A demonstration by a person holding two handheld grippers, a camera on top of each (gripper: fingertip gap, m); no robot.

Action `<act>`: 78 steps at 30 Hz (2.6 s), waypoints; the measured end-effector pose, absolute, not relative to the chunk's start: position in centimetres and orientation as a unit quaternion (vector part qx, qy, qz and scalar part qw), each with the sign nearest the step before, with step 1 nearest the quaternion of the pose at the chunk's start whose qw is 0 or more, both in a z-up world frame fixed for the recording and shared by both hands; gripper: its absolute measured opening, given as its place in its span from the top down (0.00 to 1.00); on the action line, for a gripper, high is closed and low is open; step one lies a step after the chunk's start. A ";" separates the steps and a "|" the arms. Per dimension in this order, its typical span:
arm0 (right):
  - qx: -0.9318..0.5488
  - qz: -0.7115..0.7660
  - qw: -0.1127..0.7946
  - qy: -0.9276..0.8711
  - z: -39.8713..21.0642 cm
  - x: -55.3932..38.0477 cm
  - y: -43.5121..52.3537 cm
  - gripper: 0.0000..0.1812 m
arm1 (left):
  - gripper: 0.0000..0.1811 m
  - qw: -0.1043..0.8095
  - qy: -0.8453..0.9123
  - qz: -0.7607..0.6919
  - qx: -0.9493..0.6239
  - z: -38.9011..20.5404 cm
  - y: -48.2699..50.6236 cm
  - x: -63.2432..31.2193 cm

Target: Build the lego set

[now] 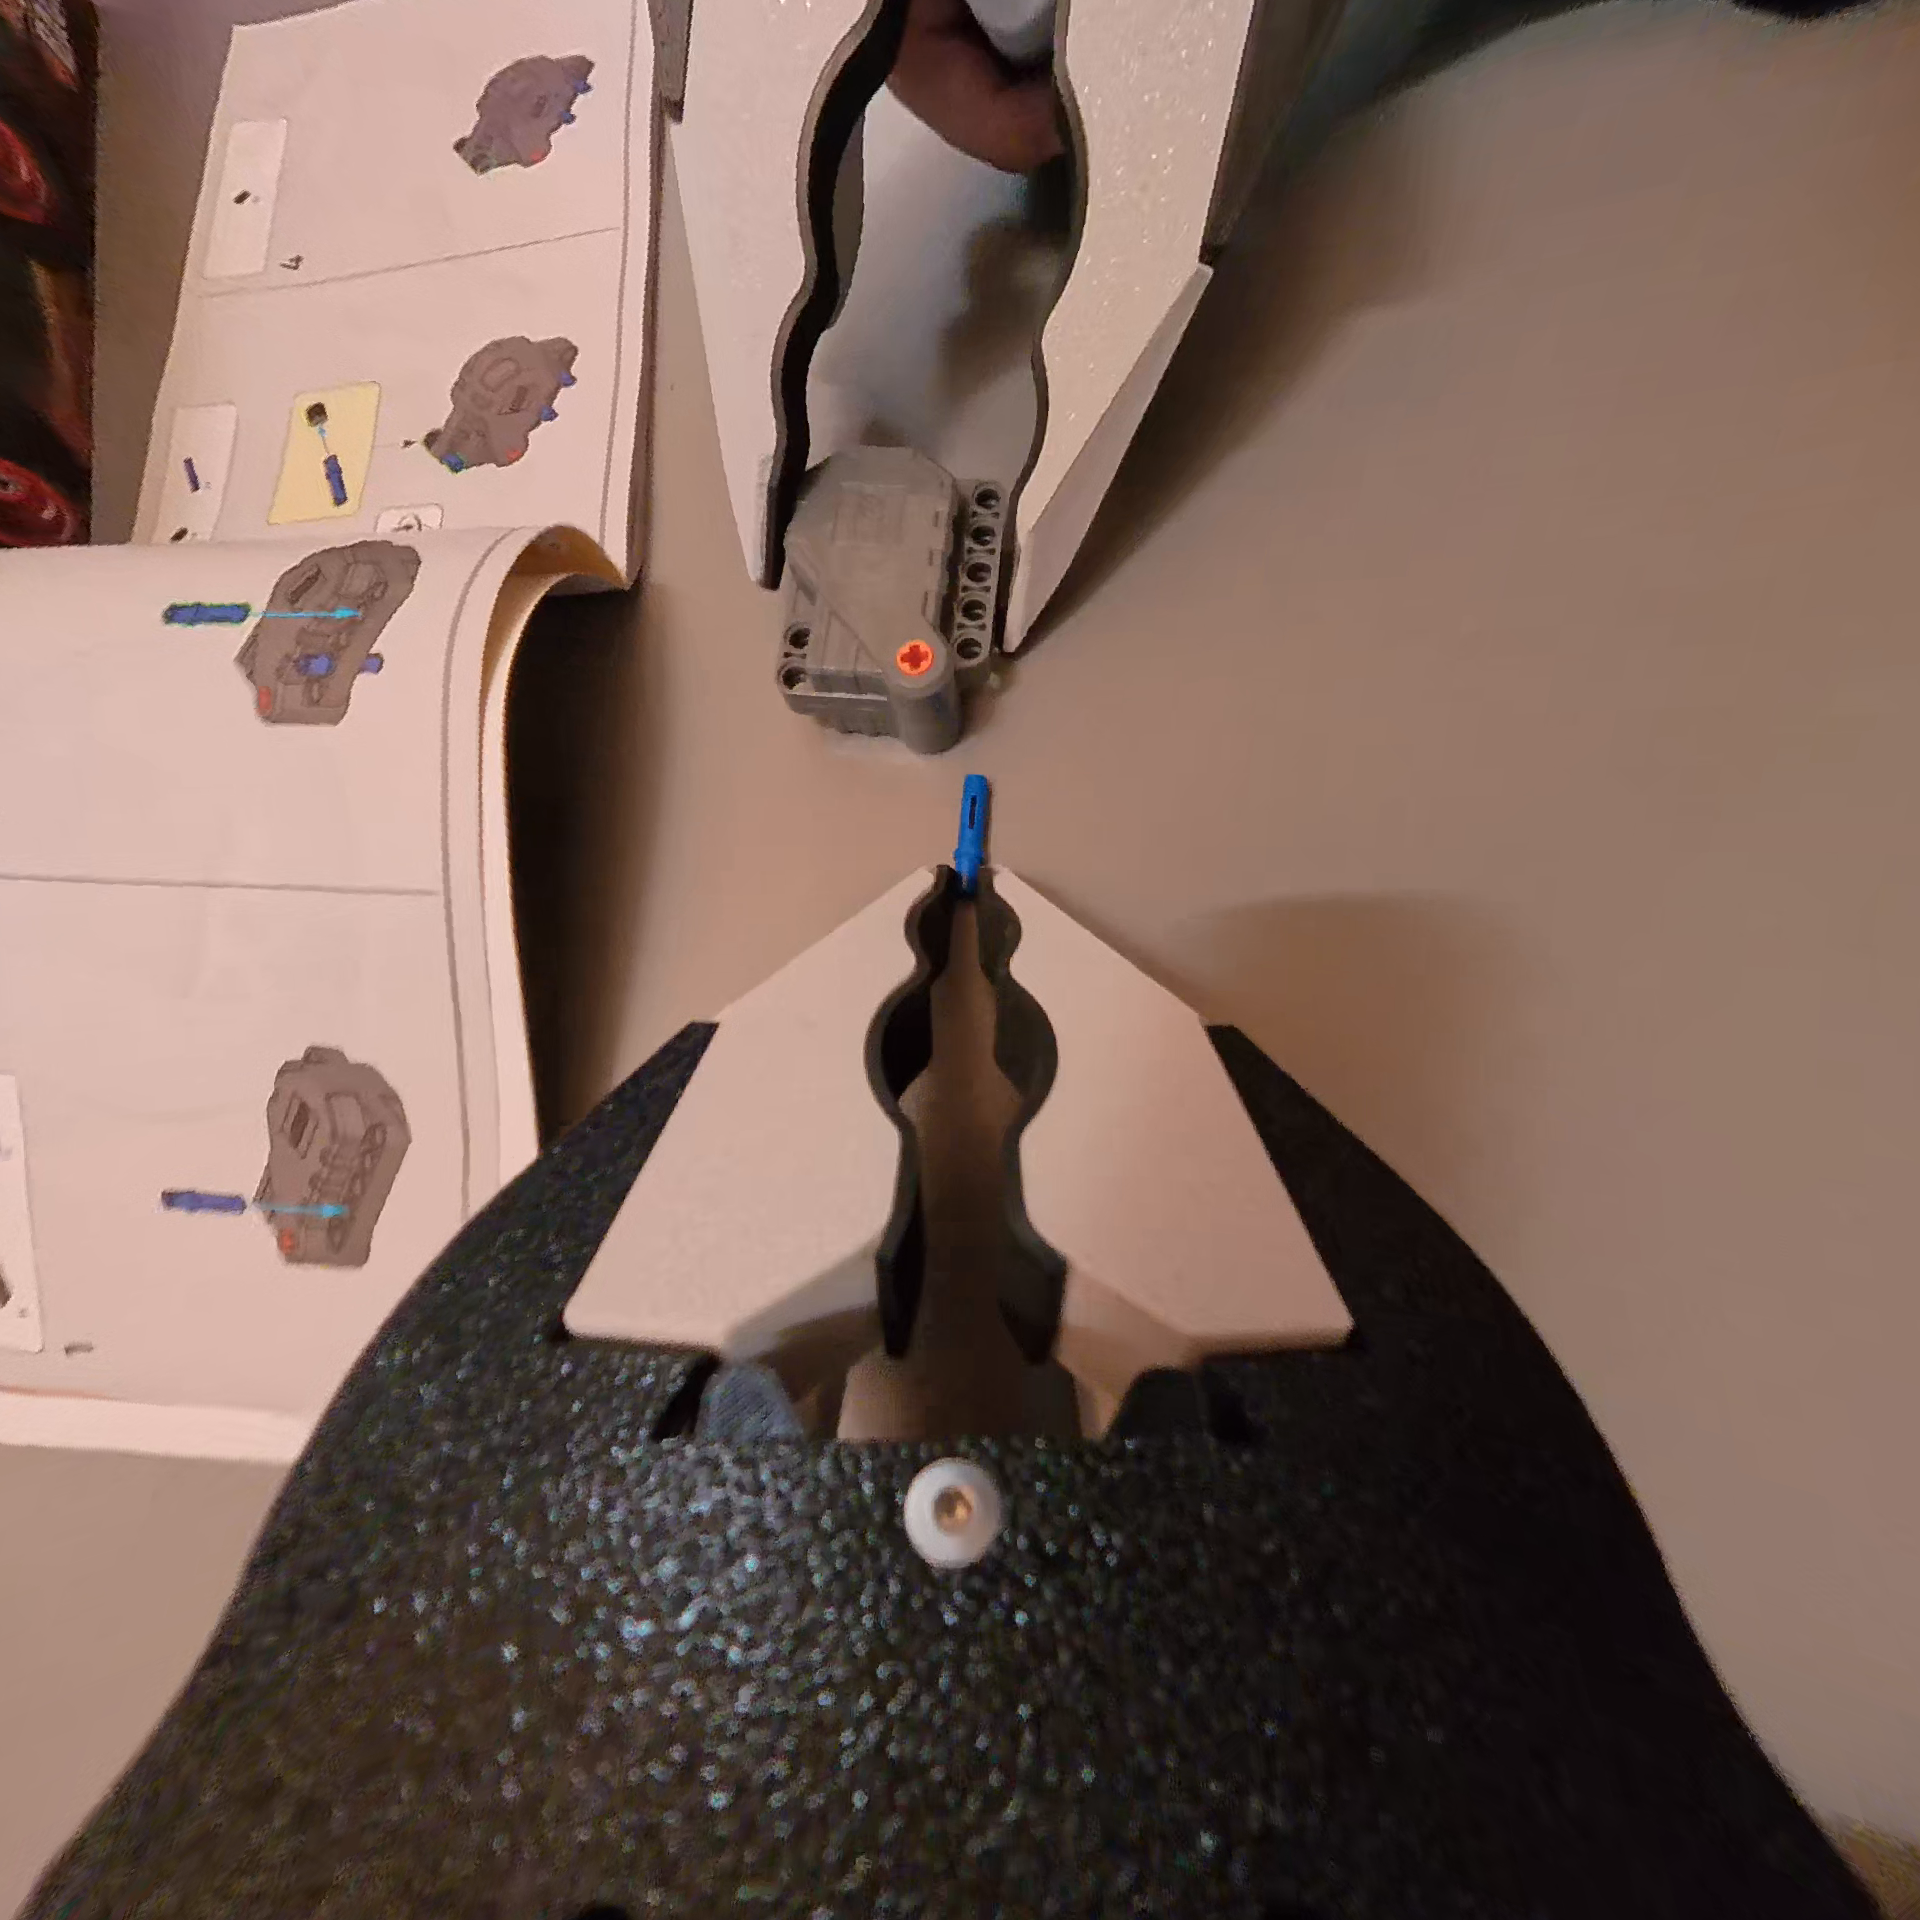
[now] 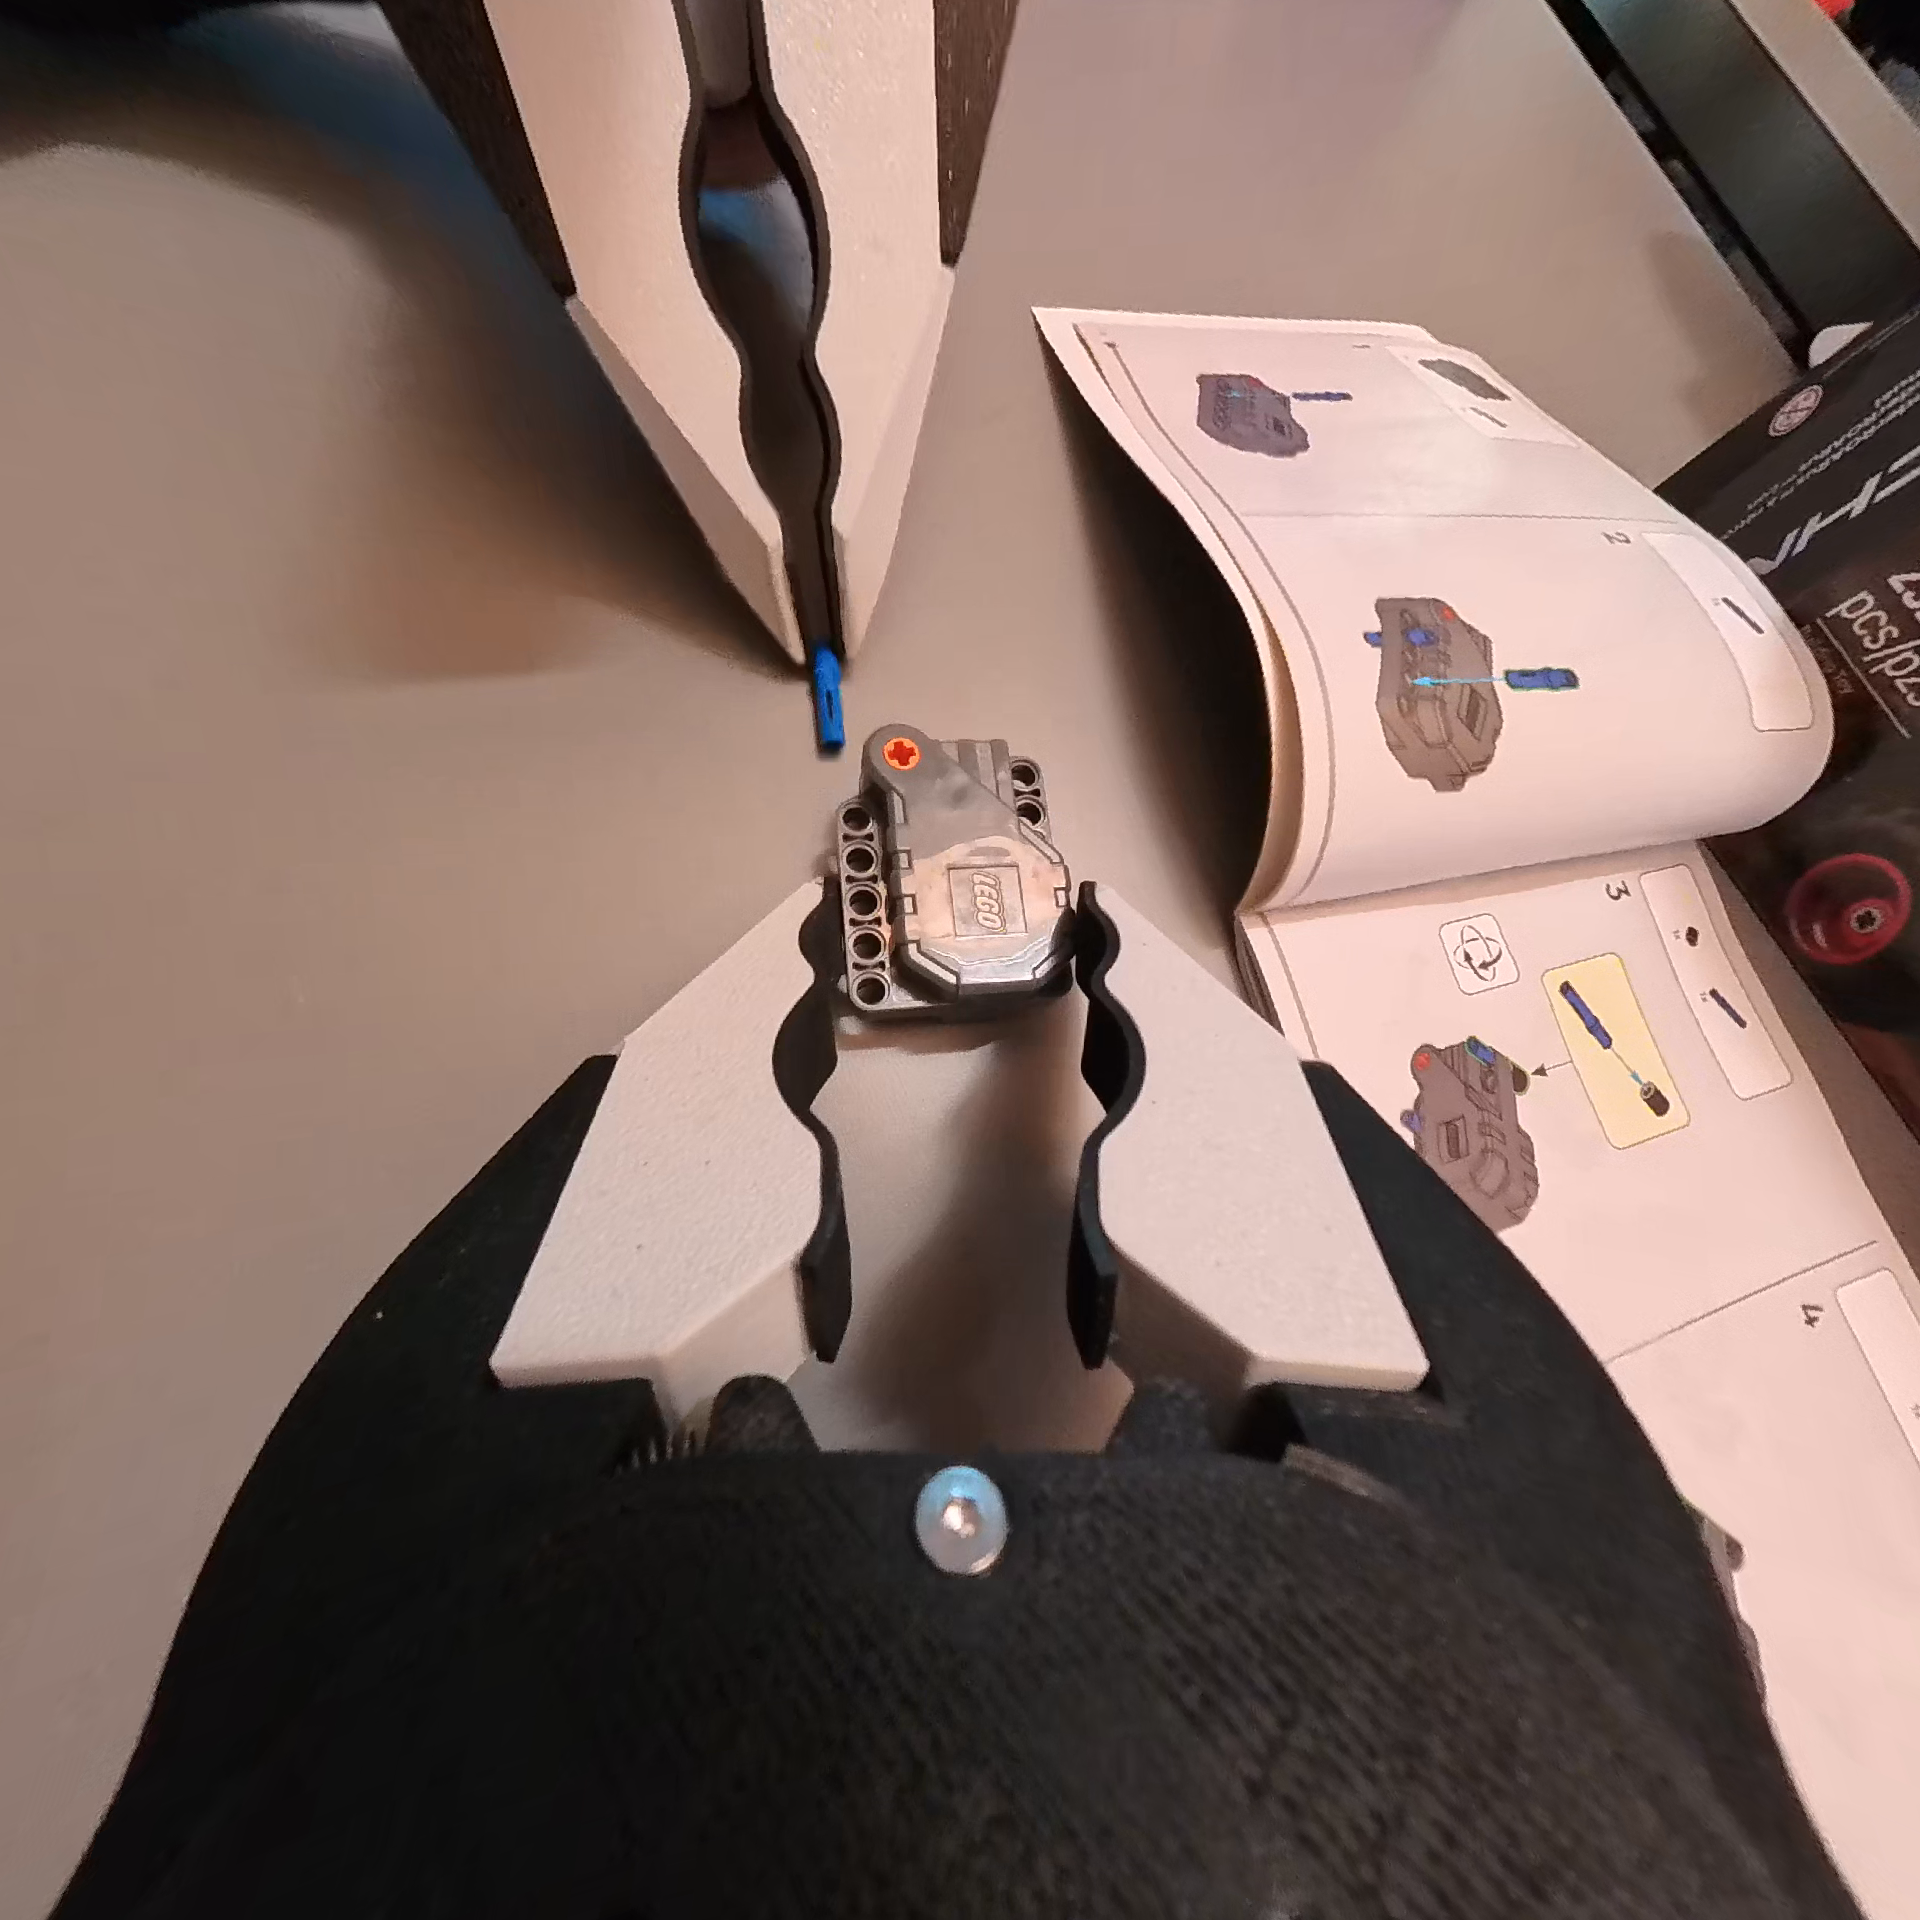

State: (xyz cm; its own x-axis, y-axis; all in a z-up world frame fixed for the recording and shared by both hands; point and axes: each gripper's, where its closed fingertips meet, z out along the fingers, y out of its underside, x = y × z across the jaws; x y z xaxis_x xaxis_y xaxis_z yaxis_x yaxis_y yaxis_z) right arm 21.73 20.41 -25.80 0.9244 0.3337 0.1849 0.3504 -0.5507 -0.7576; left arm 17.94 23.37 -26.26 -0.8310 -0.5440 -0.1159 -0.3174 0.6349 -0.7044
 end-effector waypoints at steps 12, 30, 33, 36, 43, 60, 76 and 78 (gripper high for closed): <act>-0.887 -0.047 0.415 -0.195 -25.7 18.6 25.4 0.76 | 0.99 0.205 0.864 -0.347 -0.302 -22.1 30.4 14.5; -0.852 0.019 0.491 -0.183 -22.5 16.9 29.3 0.76 | 0.99 0.215 0.844 -0.358 -0.336 -20.9 33.0 13.3; -0.829 0.023 0.531 -0.172 -20.9 17.1 28.8 0.77 | 0.99 0.203 0.848 -0.366 -0.325 -20.9 32.2 13.2; -0.805 0.045 0.567 -0.169 -19.6 16.6 28.3 0.85 | 0.99 0.204 0.848 -0.378 -0.310 -20.7 31.3 13.5; -0.760 0.053 0.615 -0.201 -18.2 15.1 27.7 0.92 | 0.99 0.200 0.833 -0.441 -0.267 -18.9 28.5 13.8; -0.768 0.012 0.589 -0.253 -19.5 14.1 27.5 0.99 | 0.99 0.192 0.846 -0.423 -0.263 -19.9 28.2 13.8; -0.747 0.090 0.626 -0.205 -18.2 13.7 27.7 0.99 | 1.00 0.200 0.798 -0.511 -0.250 -16.6 27.5 13.7; -0.743 0.085 0.632 -0.203 -18.0 13.8 27.7 0.99 | 1.00 0.201 0.794 -0.514 -0.255 -16.5 27.6 13.8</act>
